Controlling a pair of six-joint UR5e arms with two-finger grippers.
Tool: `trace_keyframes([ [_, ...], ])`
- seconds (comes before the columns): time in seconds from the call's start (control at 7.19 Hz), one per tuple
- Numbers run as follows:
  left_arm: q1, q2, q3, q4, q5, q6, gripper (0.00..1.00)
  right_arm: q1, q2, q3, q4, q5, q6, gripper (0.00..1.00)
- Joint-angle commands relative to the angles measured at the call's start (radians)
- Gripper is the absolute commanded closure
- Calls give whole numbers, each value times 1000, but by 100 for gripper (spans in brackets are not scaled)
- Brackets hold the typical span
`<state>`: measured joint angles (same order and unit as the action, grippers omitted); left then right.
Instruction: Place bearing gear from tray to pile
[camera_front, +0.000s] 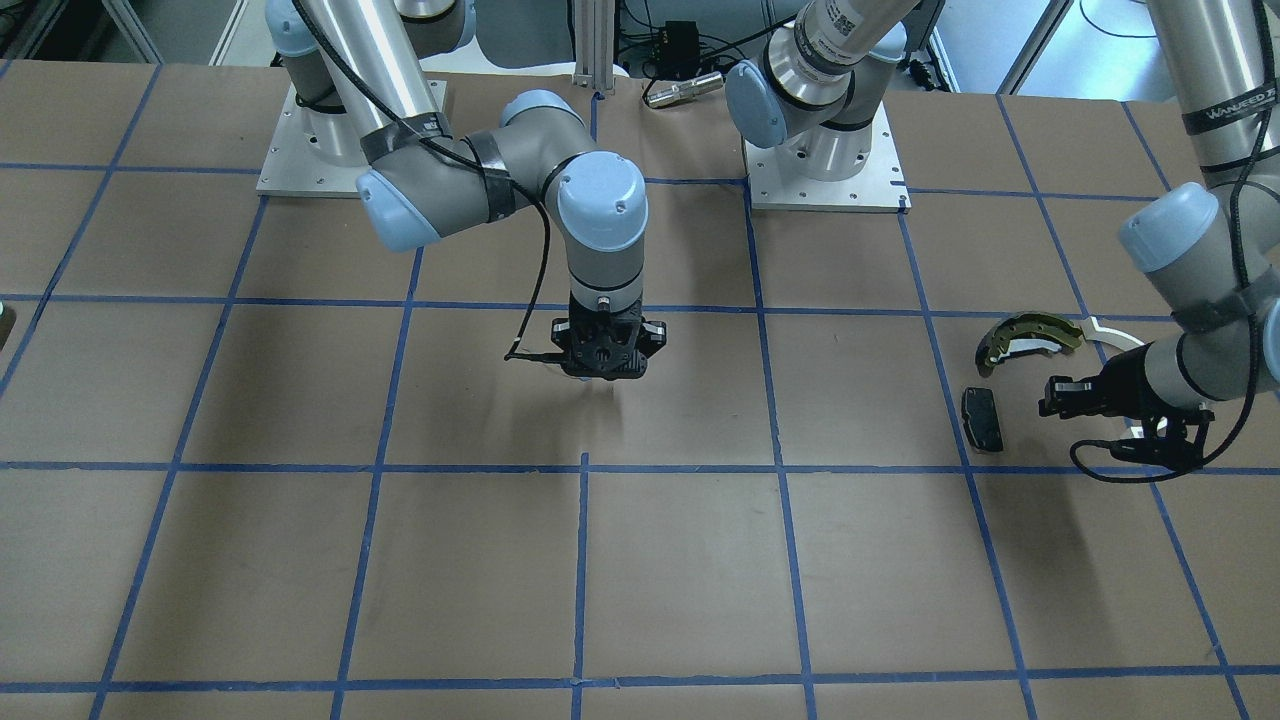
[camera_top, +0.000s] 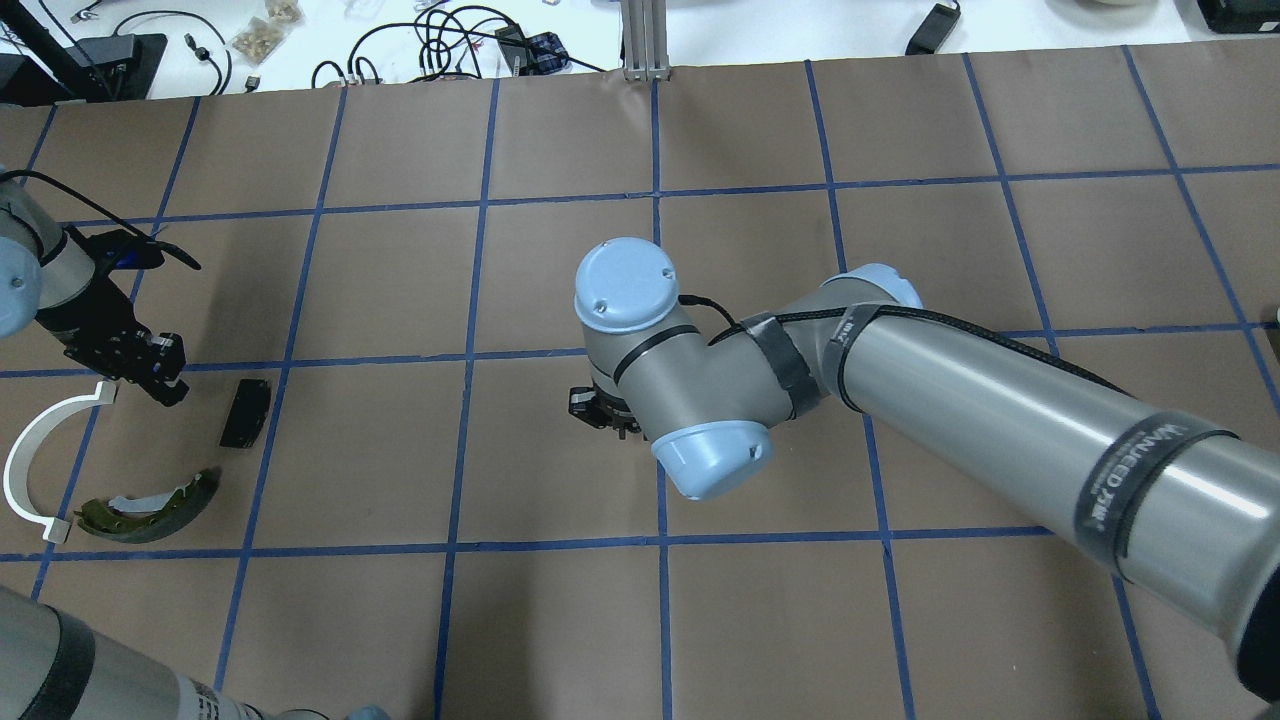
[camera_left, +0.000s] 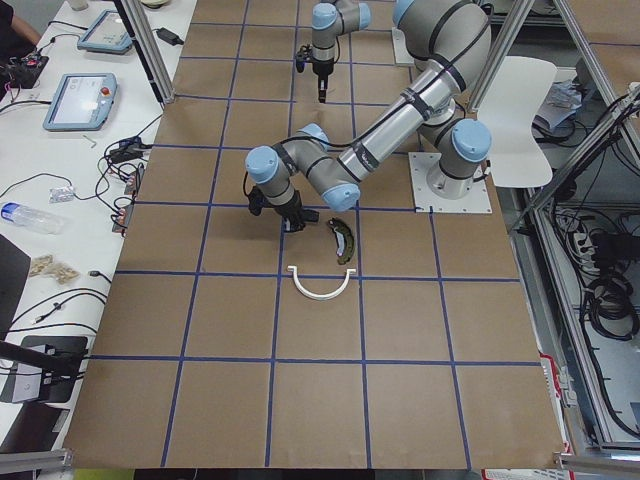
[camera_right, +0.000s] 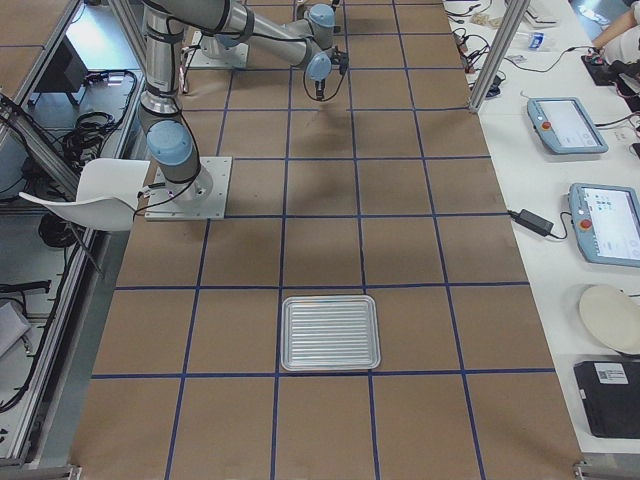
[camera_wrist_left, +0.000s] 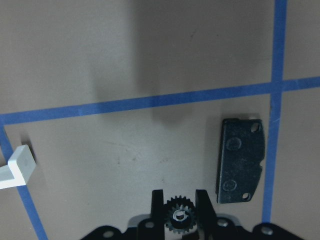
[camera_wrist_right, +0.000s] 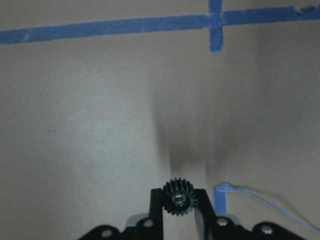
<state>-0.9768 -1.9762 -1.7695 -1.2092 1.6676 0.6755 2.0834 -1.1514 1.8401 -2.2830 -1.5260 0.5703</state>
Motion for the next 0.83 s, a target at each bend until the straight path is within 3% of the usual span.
trace_keyframes([
  [0.0, 3, -1, -62, 52, 0, 1, 100, 17, 38, -47, -12, 33, 23, 50],
  [0.14, 3, 0, -85, 78, 1, 1, 84, 15, 42, -48, -12, 32, 29, 0],
  [0.28, 3, 0, -88, 92, 1, 1, 37, -9, 35, -54, 0, 33, -2, 0],
  [0.42, 4, 3, -88, 95, 1, 7, 3, -52, 13, -67, 11, 18, -91, 0],
  [0.7, 9, 22, -73, 92, 32, 13, 0, -196, -106, -67, 188, 15, -351, 0],
])
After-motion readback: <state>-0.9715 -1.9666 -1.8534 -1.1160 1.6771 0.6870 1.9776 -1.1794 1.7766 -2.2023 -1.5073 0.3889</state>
